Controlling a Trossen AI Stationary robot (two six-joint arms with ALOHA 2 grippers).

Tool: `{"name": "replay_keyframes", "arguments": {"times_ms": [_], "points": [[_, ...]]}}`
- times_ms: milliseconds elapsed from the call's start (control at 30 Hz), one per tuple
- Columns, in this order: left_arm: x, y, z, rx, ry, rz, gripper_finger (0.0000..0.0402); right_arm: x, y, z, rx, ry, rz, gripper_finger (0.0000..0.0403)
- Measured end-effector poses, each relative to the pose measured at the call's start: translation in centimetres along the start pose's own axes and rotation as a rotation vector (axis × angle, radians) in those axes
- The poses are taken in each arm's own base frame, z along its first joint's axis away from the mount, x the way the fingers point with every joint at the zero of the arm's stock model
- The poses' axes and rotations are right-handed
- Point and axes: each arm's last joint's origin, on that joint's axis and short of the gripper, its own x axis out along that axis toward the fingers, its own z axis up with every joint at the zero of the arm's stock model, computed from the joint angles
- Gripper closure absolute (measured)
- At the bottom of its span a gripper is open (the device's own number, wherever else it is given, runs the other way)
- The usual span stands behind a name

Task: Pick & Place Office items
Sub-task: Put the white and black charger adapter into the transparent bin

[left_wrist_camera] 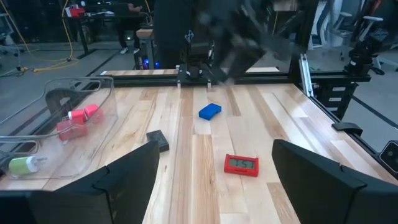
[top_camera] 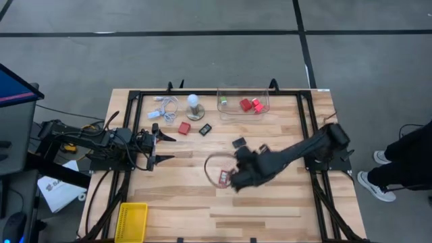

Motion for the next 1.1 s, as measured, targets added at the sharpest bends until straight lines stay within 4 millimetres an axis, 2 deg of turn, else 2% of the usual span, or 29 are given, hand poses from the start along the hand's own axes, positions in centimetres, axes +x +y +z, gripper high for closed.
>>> {"name": "replay_keyframes", "arguments": {"times_ms": [100,233,433,533,700,800,900,1100], "points": [[0.0,0.0,0.0,-0.001,-0.004,0.000,0.0092,-0.8,-2.8,2.9,0.034,-0.061,-0.024,0.0286],[0.0,0.0,0.1,-0.001,-0.005,0.000,0.0092,0.2,-6.3,7.6,0.070,-0.085,-0.045,0.0286],[0.0,0.0,0.1,0.000,-0.006,0.000,0.0092,4.6,-11.5,15.1,0.112,-0.083,0.008,0.0286],[0.0,0.0,0.1,0.001,-0.006,0.000,0.0092,7.4,-14.4,18.2,0.158,-0.081,0.051,0.0286],[0.0,0.0,0.0,0.004,0.003,0.000,0.0092,12.0,-19.7,20.1,0.240,0.061,0.008,0.0286],[0.0,0.0,-0.1,0.005,0.006,0.001,0.0092,14.6,-21.3,20.3,0.267,0.139,-0.012,0.0286],[0.0,0.0,-0.1,0.005,0.005,0.003,0.0092,16.9,-21.4,20.4,0.278,0.181,-0.001,0.0286],[0.0,0.0,-0.1,0.003,0.005,0.002,0.0092,21.1,-20.1,20.5,0.293,0.204,0.075,0.0286]]}}
